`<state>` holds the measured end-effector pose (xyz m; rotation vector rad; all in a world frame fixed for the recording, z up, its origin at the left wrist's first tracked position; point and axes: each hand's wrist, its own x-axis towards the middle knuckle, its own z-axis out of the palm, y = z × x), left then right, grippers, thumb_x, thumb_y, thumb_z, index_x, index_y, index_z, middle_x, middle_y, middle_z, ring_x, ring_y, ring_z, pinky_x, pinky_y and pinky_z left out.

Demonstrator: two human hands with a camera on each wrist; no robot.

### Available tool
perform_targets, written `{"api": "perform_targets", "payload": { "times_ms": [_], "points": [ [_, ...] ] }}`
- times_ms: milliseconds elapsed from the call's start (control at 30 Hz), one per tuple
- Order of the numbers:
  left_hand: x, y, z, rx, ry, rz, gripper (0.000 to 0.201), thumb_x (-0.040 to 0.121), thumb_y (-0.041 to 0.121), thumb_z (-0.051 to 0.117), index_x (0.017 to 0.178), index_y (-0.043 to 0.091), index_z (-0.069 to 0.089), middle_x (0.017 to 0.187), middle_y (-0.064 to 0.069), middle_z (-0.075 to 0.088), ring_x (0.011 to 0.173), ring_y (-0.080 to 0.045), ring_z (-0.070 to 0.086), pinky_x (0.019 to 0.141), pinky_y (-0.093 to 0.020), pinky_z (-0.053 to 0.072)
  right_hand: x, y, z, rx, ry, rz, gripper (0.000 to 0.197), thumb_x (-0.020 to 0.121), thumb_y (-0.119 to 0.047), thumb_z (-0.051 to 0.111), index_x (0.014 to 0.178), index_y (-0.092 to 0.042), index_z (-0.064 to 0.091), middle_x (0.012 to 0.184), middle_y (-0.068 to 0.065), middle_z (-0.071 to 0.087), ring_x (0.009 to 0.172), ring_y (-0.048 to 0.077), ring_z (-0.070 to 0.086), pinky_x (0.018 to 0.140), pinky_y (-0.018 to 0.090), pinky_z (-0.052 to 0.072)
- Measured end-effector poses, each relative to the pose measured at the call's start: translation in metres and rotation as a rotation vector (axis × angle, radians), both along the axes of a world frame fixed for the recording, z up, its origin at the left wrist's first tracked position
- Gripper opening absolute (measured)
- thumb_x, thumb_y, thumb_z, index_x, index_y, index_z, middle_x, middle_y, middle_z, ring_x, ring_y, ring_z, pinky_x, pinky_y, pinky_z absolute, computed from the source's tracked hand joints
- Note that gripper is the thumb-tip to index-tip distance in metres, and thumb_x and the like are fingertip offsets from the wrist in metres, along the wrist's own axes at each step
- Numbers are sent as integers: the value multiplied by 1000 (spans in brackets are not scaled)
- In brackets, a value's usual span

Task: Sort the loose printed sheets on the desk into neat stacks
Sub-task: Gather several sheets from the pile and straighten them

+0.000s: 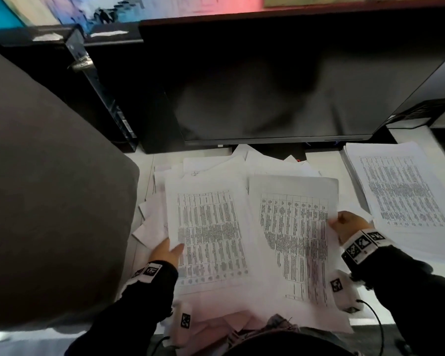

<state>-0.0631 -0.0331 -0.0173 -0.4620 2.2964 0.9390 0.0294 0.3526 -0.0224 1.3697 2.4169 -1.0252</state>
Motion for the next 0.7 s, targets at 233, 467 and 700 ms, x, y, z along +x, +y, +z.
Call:
{"api": "perform_targets", "payload": {
  "times_ms": [233,467,700],
  "points": [
    [1,-4,1,-3,122,87,30,90,20,54,116,7,48,117,-14,59,98,-27,56,95,-40,43,-1,3,3,35,-94,22,23,90,-19,54,105,-4,63,96,17,65,80,23,50,72,25,36],
    [7,10,2,81,47,-42,41,93,14,50,132,11,41,135,-8,51,123,-26,49,106,-36,35,-6,-20,3,-68,-4,119,8,88,-23,57,83,-17,57,84,12,63,76,26,56,71,28,43],
    [14,34,-8,74,-48,-221,47,97,20,37,143,20,26,146,-5,38,131,-24,41,113,-35,29,-12,-57,3,-181,8,189,30,94,-39,44,102,-15,59,92,6,62,80,22,57,74,27,41]
  ]
}}
